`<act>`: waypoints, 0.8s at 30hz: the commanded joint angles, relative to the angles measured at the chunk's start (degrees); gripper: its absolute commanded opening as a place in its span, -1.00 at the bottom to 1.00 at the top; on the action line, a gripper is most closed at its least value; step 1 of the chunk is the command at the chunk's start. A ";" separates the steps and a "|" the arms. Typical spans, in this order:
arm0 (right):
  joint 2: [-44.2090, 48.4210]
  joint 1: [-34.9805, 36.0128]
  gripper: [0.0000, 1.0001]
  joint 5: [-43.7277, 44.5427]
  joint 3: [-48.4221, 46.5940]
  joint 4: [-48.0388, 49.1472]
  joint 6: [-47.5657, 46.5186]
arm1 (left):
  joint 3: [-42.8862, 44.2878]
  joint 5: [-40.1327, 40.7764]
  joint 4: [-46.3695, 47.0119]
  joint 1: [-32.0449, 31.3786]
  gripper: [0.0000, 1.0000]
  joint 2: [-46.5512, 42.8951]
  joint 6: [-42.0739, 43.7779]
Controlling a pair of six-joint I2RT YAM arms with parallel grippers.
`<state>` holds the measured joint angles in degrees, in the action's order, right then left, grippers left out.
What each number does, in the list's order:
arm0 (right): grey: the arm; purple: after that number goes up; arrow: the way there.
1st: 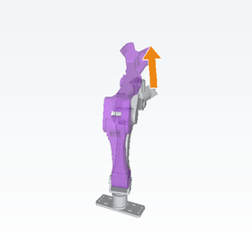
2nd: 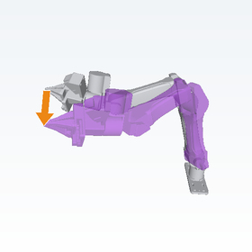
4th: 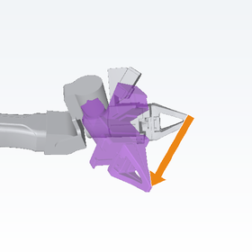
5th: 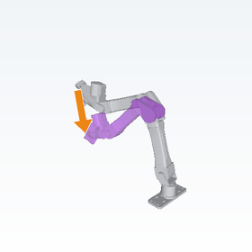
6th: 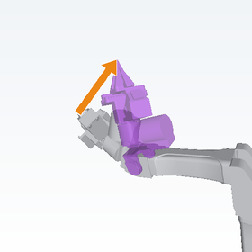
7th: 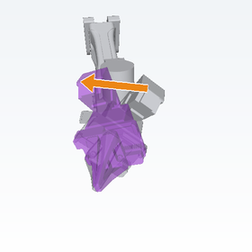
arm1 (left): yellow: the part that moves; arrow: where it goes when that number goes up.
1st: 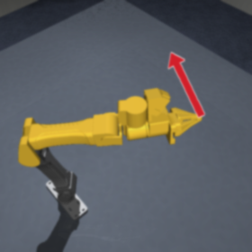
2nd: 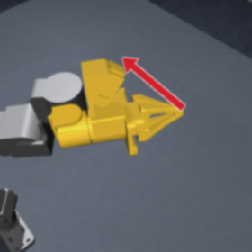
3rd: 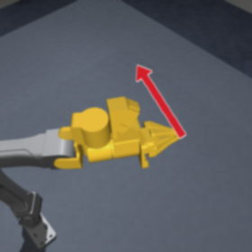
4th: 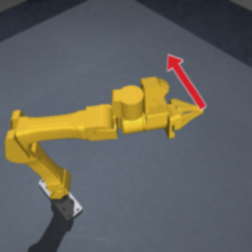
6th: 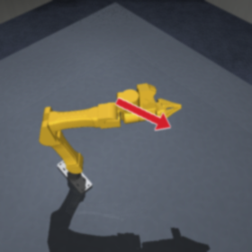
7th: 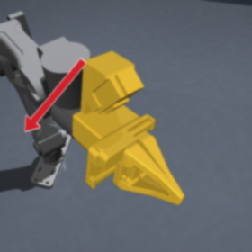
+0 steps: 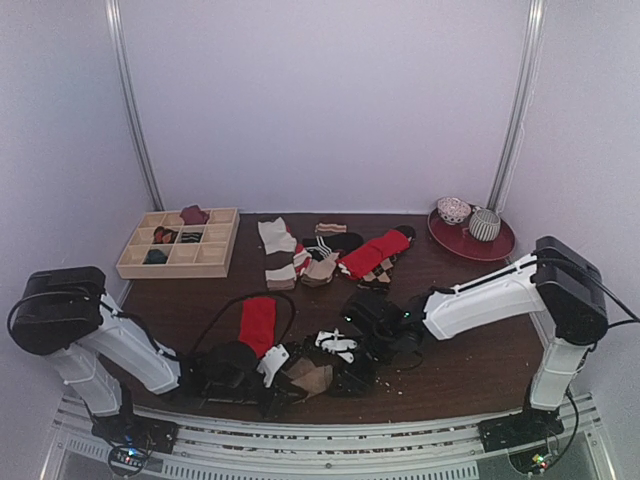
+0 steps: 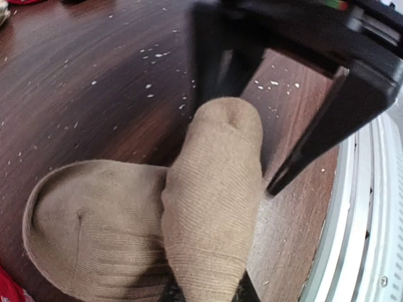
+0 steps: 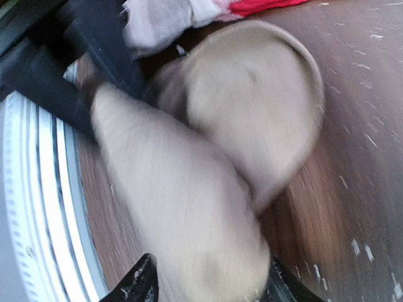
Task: Roll the socks
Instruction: Roll the sock at the center of the board.
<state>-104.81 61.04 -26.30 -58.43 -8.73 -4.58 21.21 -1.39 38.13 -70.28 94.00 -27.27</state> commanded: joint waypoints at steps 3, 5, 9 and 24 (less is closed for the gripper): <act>19.25 0.84 0.31 7.56 24.72 41.45 -7.41 | -4.14 -4.44 -4.63 2.21 -1.00 5.28 -9.70; 21.48 1.10 0.38 7.27 31.24 52.42 -8.63 | -3.82 -5.26 -3.74 2.25 -1.00 6.53 -9.87; 20.00 2.07 0.37 3.60 30.03 50.98 -12.44 | -3.09 -6.19 -3.46 2.32 -1.00 8.47 -9.59; 5.97 2.69 0.35 2.61 24.67 50.82 -16.14 | -3.41 -7.90 -2.36 2.51 -1.00 10.19 -8.96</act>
<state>-95.70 63.75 -23.44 -32.08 40.14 -19.90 20.14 -7.79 49.39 -67.79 100.18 -35.57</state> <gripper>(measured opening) 0.677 0.107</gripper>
